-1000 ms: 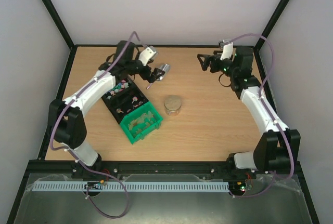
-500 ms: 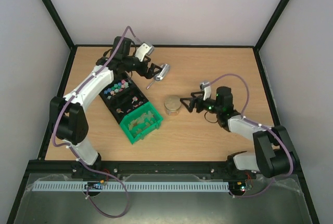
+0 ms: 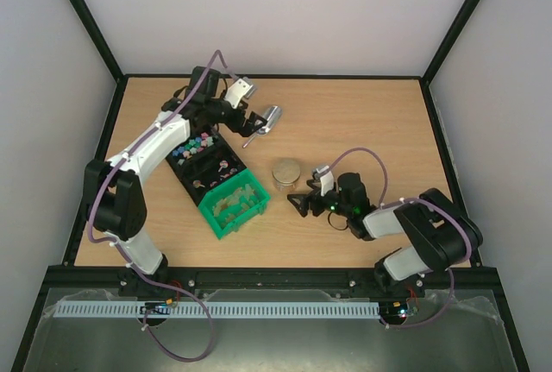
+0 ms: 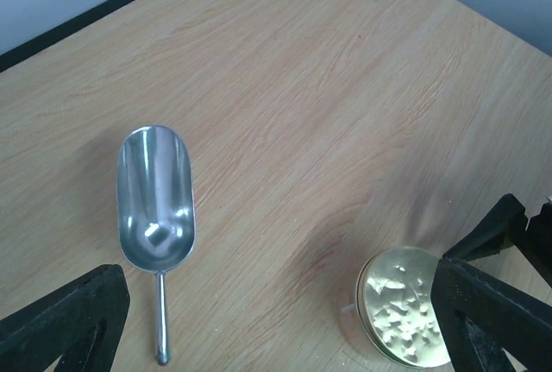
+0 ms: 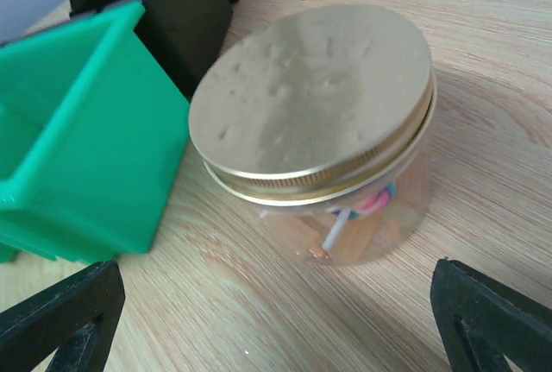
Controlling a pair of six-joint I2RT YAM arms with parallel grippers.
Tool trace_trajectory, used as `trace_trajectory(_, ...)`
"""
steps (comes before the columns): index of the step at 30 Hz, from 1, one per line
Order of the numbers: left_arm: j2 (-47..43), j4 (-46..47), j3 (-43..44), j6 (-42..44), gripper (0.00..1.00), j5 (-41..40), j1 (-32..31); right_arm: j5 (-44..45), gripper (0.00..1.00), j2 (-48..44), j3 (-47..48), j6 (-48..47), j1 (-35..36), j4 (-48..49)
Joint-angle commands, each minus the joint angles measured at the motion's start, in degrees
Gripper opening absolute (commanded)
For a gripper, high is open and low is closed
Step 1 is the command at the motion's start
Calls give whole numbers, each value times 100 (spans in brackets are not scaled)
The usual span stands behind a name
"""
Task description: Pack the candies
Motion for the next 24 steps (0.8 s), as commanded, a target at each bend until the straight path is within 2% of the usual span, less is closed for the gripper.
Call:
trace_trajectory(1, -63, -119, -74, 248, 99, -108, -89, 540, 99, 316, -353, -713, 220, 1323)
trace_trajectory(6, -11, -387, -127, 598, 99, -279, -270, 519, 99, 1110, -459, -991, 239, 2286)
trace_trajectory(13, -187, -392, -621, 870, 99, -354, -420, 562, 100, 2130, -242, -942, 248, 3479)
trace_trajectory(24, -407, -484, -824, 1056, 99, -511, -425, 409, 96, 3251, 314, -1049, 313, 4227)
